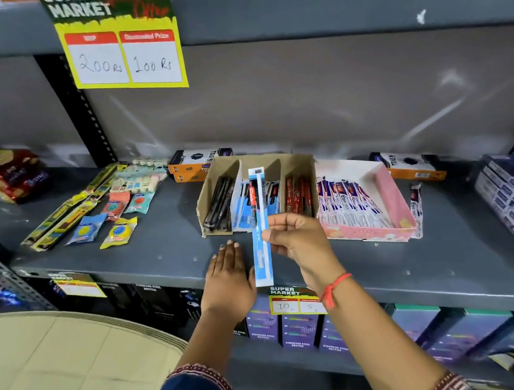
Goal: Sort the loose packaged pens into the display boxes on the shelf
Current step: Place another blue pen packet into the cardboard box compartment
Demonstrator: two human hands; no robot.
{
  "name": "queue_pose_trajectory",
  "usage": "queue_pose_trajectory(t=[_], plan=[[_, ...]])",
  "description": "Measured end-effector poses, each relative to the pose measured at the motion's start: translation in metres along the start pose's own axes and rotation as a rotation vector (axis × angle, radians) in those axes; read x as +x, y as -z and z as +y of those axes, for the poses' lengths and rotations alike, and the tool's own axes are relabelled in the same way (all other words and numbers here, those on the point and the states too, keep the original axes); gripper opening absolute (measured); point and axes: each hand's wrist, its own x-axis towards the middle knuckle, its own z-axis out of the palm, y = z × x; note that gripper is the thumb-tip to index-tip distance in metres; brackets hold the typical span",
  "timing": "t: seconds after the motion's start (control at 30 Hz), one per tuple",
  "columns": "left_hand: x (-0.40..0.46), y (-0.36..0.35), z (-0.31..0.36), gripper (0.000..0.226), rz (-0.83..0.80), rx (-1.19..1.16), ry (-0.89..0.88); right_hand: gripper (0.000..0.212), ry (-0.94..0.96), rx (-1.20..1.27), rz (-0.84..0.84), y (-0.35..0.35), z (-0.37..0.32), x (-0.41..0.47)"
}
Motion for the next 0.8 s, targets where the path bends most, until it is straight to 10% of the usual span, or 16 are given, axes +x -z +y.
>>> queue_pose_trajectory(t=[0.33,0.8], plan=[[-0.001,0.003,-0.001,0.081,0.052,-0.105,0.026,0.032,0.128,-0.640,0.289,-0.015,-0.018,0.083],[0.001,0.000,-0.002,0.058,0.065,-0.183,0.037,0.038,-0.009,-1.088,0.186,-0.044,-0.014,0.135]])
